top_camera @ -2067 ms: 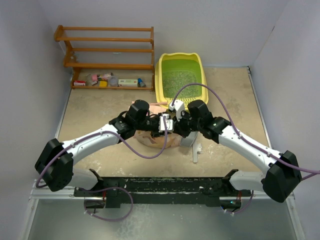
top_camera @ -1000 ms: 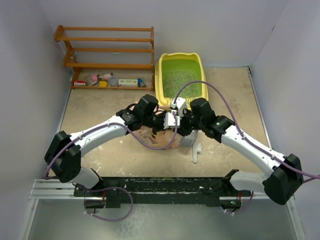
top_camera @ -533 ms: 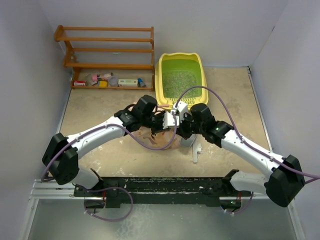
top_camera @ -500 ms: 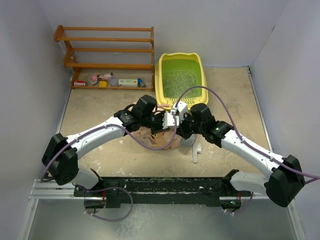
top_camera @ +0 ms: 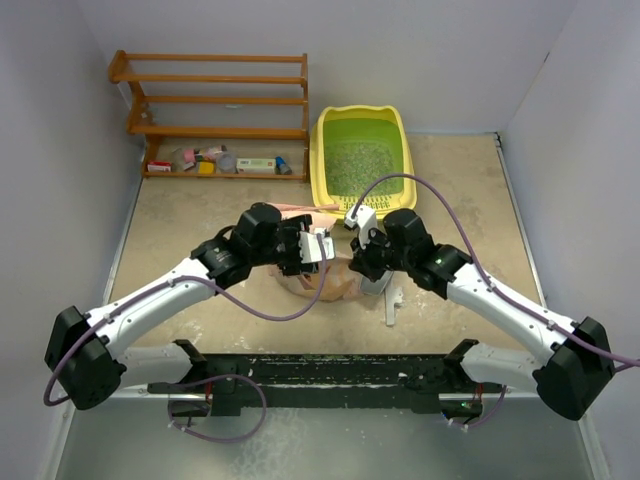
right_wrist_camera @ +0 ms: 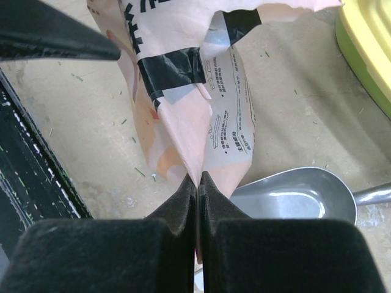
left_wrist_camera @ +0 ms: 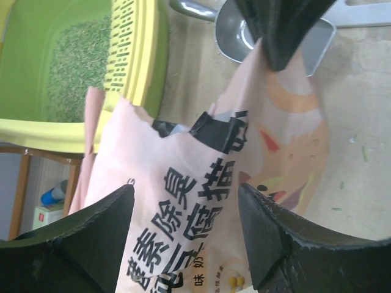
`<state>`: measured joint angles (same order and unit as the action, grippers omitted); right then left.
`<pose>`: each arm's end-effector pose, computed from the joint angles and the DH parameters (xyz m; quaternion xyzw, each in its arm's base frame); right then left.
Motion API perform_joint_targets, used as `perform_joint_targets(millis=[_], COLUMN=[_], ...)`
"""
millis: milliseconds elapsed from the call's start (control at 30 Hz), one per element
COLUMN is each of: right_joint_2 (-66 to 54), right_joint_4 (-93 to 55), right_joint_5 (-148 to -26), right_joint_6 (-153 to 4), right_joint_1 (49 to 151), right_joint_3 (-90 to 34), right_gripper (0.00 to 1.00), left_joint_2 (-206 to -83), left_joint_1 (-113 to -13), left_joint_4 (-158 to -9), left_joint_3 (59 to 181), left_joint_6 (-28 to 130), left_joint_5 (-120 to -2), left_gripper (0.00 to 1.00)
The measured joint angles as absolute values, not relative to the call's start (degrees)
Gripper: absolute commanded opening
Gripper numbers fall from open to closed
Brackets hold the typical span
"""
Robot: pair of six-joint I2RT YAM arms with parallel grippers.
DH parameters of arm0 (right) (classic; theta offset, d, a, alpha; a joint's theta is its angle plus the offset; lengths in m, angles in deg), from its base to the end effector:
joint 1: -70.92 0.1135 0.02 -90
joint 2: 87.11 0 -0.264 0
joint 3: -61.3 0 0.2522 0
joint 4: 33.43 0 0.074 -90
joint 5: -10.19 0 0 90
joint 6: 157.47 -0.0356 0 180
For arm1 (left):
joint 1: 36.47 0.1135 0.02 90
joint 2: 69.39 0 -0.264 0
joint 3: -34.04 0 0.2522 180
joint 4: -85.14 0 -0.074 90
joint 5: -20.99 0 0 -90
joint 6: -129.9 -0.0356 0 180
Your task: Fill the litter box with clean litter
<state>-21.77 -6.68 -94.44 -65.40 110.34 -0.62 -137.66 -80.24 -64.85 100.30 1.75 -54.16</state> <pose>0.1916 0.1691 0.2839 -0.3639 0.7815 0.2629 0.4333 0.1859 -0.1908 0.2924 0.6159 0.6140 -0.1365 0.4745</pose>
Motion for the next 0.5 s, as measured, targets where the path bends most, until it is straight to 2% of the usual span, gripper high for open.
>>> perform_joint_targets(millis=[233,500], right_joint_2=[-22.1,-22.0], right_joint_4=[-6.2,-6.2], right_joint_5=[-94.9,-94.7], right_joint_6=[-65.4,-65.4], right_joint_1=[110.3,110.3], right_joint_3=[-0.6,-0.6], right_gripper=[0.00,0.00], left_joint_2=[-140.0,-145.0], left_joint_1=[-77.5,-74.7], left_joint_4=[-68.5,-68.3], left_joint_3=[100.3,100.4], left_joint_6=[-1.0,-3.1], left_joint_5=[-53.8,-45.7], left_gripper=[0.75,0.76])
